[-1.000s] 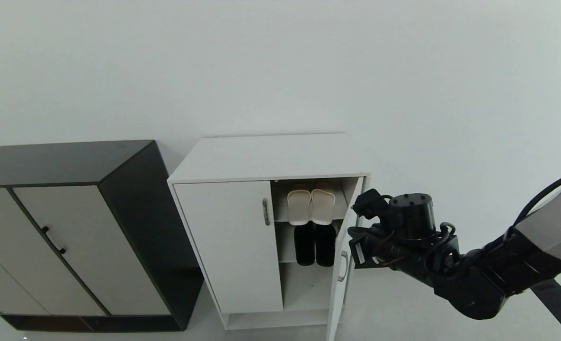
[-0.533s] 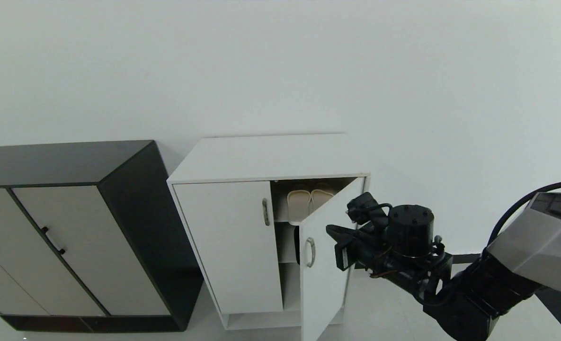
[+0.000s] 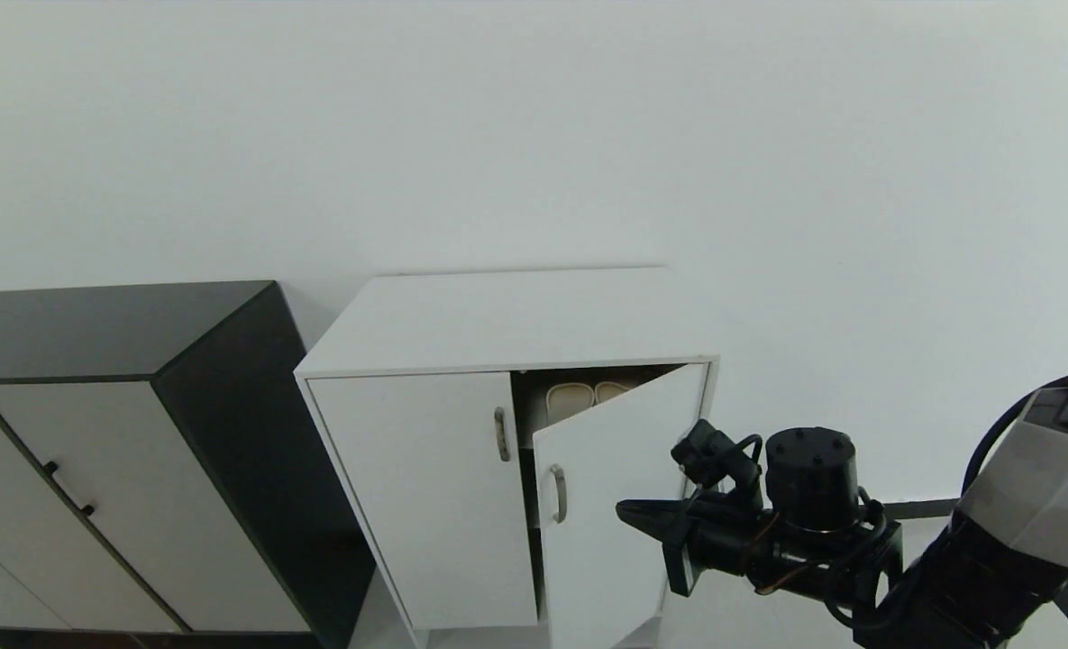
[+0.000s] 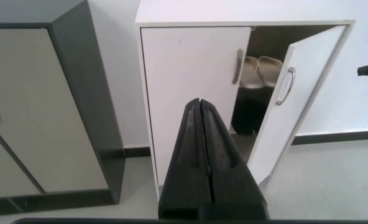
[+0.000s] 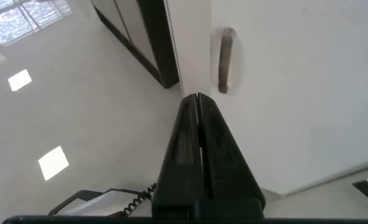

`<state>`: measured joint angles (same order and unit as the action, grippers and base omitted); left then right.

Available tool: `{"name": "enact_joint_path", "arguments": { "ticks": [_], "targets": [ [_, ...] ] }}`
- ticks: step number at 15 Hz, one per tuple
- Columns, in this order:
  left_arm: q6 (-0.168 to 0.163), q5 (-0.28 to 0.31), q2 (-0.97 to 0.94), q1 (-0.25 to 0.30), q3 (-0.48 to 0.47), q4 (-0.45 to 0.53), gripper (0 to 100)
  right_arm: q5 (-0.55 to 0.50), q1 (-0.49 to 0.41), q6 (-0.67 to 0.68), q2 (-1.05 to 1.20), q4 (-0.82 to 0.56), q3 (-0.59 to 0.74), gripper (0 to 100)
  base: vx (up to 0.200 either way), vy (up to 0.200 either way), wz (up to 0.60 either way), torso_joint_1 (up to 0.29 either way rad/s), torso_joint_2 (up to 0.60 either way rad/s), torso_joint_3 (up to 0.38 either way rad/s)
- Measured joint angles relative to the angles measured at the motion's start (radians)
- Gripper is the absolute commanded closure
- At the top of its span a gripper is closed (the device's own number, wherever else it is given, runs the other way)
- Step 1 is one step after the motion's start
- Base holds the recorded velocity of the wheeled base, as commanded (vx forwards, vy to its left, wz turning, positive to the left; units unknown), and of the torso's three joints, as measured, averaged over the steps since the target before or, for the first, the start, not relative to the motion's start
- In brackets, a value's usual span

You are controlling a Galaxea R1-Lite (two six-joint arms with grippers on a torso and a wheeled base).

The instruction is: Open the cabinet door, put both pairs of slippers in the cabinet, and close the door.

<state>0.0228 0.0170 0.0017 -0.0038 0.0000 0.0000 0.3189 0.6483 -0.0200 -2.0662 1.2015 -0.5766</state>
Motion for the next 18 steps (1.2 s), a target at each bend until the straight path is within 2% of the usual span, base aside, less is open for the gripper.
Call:
{"name": "enact_joint_path", "arguments": {
  "ticks": [2,7,12,18],
  "targets": [
    [0.0,0.0,0.0,0.001,0.0,0.0,100,-0.003,0.002,-0.001,-0.02,0.002,-0.004,100,0.2,0.0,0.0,0.002,0.0,0.002],
    [0.001,0.0,0.0,0.0,0.0,0.0,100,-0.032,-0.003,0.008,-0.074,0.009,-0.062,100,0.0,0.0,0.0,0.0,0.0,0.0],
    [0.001,0.0,0.0,0.001,0.0,0.0,100,-0.132,-0.021,0.082,-0.137,0.028,-0.169,100,0.0,0.0,0.0,0.0,0.0,0.0],
    [0.001,0.0,0.0,0.0,0.0,0.0,100,-0.232,-0.046,0.088,-0.221,0.035,-0.272,100,0.0,0.0,0.0,0.0,0.0,0.0]
  ]
}}
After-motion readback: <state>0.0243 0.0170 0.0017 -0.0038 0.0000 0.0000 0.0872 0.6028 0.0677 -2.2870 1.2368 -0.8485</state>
